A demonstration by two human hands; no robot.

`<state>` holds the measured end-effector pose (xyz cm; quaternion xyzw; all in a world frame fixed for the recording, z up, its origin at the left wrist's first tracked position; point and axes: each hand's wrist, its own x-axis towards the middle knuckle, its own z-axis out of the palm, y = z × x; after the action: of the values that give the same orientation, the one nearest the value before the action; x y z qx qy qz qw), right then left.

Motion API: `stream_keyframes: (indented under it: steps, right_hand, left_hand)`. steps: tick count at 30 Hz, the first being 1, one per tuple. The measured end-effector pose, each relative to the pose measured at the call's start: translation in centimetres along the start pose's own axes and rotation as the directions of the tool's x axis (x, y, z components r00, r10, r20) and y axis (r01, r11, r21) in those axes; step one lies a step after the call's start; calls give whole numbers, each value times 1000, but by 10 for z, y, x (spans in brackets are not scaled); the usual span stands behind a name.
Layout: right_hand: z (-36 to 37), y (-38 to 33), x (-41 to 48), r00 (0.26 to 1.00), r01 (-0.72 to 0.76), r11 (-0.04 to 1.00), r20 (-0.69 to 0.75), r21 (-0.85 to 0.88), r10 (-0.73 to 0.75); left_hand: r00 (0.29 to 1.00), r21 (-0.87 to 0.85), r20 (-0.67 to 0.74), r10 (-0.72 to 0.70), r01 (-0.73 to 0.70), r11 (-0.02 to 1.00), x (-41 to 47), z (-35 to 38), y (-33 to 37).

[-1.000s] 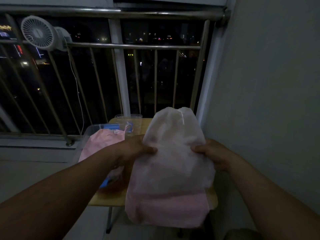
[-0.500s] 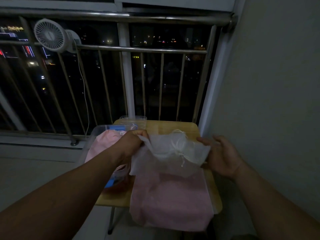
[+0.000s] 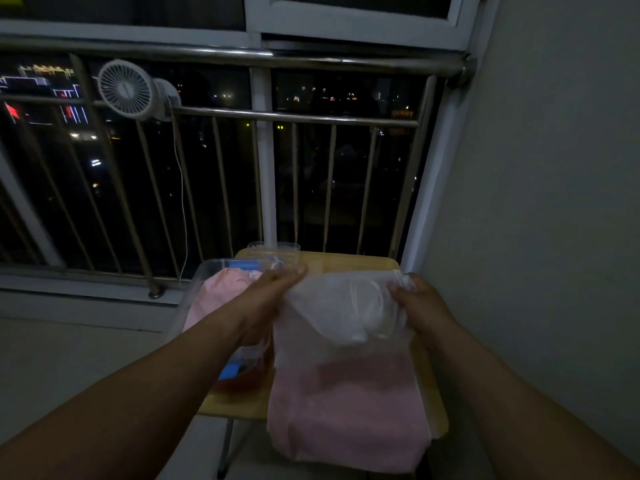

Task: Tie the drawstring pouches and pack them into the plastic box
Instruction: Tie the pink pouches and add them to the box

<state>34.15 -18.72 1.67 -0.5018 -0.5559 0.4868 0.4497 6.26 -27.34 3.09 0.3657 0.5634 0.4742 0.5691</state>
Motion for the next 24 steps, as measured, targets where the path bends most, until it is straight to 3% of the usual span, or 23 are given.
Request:
stream_keyframes:
  steps: [6, 9, 11, 13, 15, 17, 19, 21, 24]
  right_hand:
    - [-1, -15, 9, 997, 50, 998, -68, 30, -48]
    - [-10, -10, 9, 988, -99, 995, 123, 23, 95]
    - [-9, 4, 5, 954, -201, 974, 206, -106, 220]
    - [-1, 14, 5, 957, -215, 969, 172, -120, 233]
    - [14, 10, 10, 975, -173, 983, 128, -68, 180]
    - [38, -7, 18, 990, -77, 993, 116, -90, 87]
    - [64, -28, 26, 992, 39, 985, 128, -169, -18]
    - [93, -45, 36, 980, 109, 969, 188, -223, -67]
    - [149, -65, 51, 933, 158, 940, 357, -301, -43]
  left_hand:
    - [999, 48, -11, 32, -32, 998, -3, 7, -6]
    - [995, -109, -55, 86, -92, 990, -5, 6, -1]
    - [994, -140, -54, 96, -103, 985, -8, 3, 1]
    - [986, 28, -93, 137, -135, 990, -15, -4, 2]
    - [952, 307, -161, 262, -204, 929, -22, -16, 3]
    - [884, 558, -231, 406, -221, 800, -28, -30, 3]
    - [814, 760, -282, 508, -134, 636, -33, -47, 1]
    - [761, 860, -311, 570, -30, 509, -37, -68, -6]
    - [691, 876, -312, 652, -56, 479, -49, -106, -15]
